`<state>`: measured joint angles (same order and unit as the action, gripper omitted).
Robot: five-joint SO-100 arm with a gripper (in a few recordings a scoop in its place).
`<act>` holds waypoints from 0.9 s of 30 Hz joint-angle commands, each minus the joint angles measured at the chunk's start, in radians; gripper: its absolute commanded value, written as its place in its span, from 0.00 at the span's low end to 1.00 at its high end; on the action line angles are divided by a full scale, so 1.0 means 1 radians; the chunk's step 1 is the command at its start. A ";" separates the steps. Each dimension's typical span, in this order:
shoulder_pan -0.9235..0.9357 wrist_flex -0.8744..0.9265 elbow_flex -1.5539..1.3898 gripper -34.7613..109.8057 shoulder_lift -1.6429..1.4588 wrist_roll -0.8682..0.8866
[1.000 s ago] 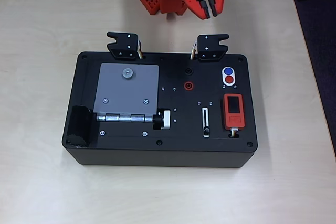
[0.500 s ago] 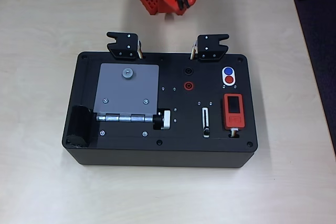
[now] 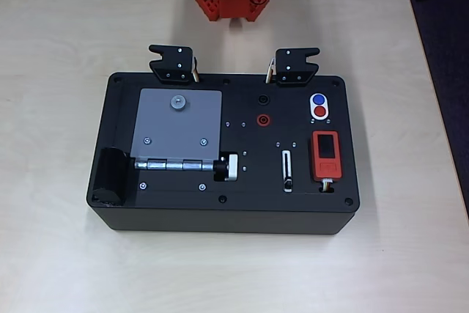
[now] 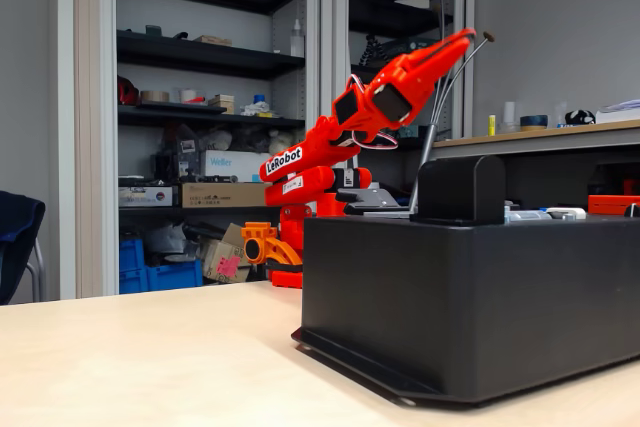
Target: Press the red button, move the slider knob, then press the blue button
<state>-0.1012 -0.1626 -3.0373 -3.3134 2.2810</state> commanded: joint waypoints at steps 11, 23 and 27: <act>-0.043 -0.686 -0.104 0.24 -0.008 0.341; 0.002 -1.370 -0.104 0.26 -0.008 0.541; 0.011 -1.543 -0.104 0.24 -0.008 0.543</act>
<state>-0.0890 -1.5969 -3.1385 -3.3257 2.7980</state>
